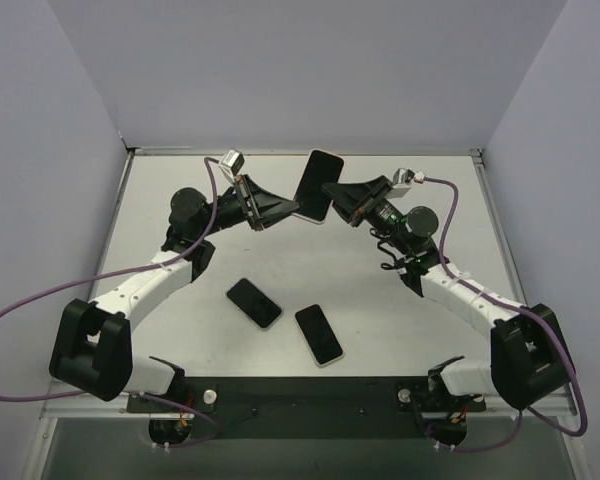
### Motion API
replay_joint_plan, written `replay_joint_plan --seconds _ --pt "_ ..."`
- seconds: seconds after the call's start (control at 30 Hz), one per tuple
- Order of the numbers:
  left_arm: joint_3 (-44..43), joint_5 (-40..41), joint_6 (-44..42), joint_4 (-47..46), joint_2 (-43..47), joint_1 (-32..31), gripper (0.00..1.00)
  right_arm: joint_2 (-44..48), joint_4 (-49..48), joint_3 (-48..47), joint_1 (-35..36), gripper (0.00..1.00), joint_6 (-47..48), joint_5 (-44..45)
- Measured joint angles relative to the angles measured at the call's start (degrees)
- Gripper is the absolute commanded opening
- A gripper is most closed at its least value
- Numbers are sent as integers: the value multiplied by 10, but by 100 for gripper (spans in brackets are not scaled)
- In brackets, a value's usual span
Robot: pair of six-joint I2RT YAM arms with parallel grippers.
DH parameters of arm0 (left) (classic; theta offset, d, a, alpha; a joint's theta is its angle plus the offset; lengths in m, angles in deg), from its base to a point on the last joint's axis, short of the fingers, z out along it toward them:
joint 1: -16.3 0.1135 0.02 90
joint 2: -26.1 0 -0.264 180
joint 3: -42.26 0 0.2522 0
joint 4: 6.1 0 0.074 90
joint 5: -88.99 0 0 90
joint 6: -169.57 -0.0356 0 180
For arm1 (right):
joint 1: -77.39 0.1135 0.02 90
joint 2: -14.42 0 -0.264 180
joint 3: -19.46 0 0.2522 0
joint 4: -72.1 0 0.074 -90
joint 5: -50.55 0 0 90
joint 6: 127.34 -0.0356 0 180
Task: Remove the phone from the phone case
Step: Remove the phone case from the phone.
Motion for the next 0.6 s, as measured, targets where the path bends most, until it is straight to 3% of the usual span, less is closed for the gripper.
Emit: replay_joint_plan --seconds 0.27,0.6 --pt "0 21 21 -13 0 10 0 -98 -135 7 7 0 -144 6" --pt "-14 51 39 -22 -10 24 0 -179 -207 -16 42 0 -257 67"
